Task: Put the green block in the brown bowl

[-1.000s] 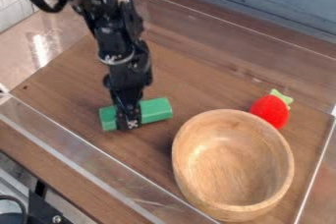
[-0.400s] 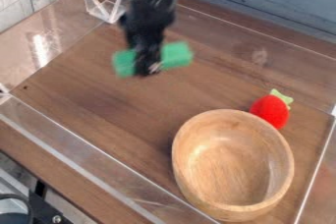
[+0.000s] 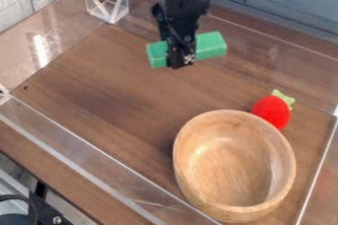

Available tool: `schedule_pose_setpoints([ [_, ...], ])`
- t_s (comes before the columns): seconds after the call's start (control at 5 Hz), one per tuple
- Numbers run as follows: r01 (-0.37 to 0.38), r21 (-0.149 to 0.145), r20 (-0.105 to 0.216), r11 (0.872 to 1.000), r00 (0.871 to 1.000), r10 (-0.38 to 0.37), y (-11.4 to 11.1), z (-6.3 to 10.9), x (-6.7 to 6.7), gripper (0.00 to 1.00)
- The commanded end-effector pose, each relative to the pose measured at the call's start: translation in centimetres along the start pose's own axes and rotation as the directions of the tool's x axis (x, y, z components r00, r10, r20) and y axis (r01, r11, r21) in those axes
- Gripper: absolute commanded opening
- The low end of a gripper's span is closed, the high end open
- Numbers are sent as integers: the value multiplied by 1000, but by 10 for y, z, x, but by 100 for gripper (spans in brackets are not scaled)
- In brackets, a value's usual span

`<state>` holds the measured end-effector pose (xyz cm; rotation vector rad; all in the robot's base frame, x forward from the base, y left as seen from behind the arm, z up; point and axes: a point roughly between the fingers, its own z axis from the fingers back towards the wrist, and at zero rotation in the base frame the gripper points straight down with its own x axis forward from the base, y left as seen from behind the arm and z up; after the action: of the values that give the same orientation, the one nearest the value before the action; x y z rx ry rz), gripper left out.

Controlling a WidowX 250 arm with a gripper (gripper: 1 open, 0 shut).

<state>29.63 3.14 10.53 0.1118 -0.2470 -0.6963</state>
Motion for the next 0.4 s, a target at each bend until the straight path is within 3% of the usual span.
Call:
schedule_pose_setpoints([
  [0.0, 3, 38, 49, 999, 999, -5, 15, -1, -7, 0],
  [0.2, 29, 36, 68, 999, 997, -32, 19, -1, -10, 0],
])
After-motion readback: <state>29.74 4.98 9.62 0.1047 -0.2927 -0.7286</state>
